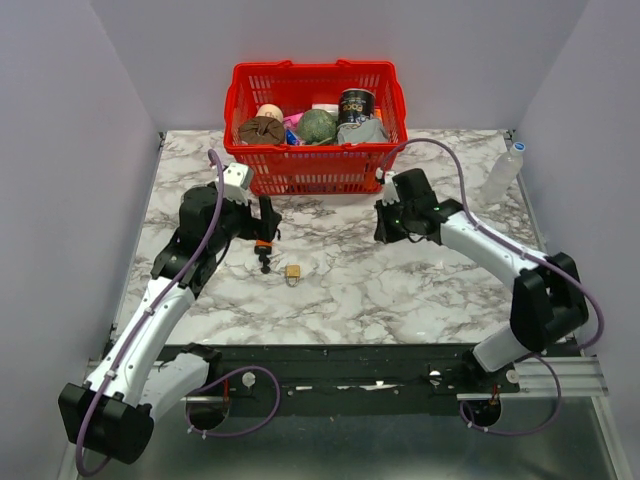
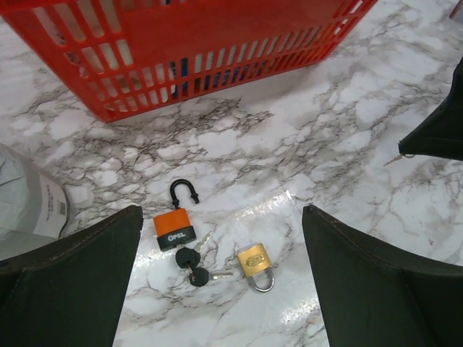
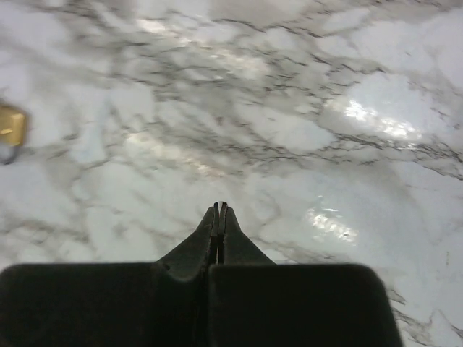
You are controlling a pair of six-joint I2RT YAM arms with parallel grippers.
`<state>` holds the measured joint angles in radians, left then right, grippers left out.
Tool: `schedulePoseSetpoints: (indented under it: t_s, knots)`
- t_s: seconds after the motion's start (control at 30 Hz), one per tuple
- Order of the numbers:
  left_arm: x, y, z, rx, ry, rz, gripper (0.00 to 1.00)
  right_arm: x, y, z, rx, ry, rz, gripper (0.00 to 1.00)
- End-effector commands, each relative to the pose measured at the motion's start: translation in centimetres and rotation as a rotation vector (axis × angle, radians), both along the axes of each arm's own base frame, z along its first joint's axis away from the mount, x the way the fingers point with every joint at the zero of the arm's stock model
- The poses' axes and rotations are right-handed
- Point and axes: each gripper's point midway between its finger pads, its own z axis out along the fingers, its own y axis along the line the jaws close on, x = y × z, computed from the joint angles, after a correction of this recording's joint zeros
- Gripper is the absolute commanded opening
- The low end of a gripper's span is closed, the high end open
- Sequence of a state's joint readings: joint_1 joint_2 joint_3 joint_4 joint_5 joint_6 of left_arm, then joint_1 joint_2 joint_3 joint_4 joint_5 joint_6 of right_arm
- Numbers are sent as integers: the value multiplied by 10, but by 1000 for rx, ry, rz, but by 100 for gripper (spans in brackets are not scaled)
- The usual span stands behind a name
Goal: Unlock with the key
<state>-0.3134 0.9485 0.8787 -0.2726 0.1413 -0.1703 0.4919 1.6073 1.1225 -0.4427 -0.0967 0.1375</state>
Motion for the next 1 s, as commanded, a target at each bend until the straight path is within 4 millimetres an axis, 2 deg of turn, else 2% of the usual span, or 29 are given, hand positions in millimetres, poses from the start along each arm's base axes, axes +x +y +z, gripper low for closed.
schedulePoseSetpoints:
  t_s: [0.0, 0.1, 0.13, 0.2, 0.23, 0.47, 0.5, 0.57, 0.7, 0.97]
  knots:
    - [-19, -31, 21, -66, -103, -218, 99, -36, 43, 63, 301, -30, 192, 1]
    - [-29, -48, 27, -109, -140, -323, 99, -51, 59, 93, 429, -27, 256, 1]
    - [-39, -59, 29, -135, -139, -403, 99, -56, 64, 110, 477, -47, 286, 1]
    - [-46, -73, 29, -173, -141, -491, 99, -62, 69, 127, 535, -53, 300, 1]
    - [-58, -86, 29, -204, -120, -570, 99, -66, 71, 141, 573, -77, 326, 1]
    - [-84, -140, 19, -237, -87, -766, 97, -85, 77, 185, 706, -126, 386, 1]
    - [-83, -145, 26, -258, -105, -777, 97, -88, 77, 187, 715, -124, 385, 1]
    - [-82, -152, 23, -297, -72, -786, 97, -91, 75, 191, 722, -133, 384, 1]
    - [-88, -174, 31, -338, -88, -851, 97, -100, 71, 203, 748, -159, 390, 1]
    - [-90, -199, 34, -295, -159, -820, 93, -103, 67, 207, 765, -184, 359, 1]
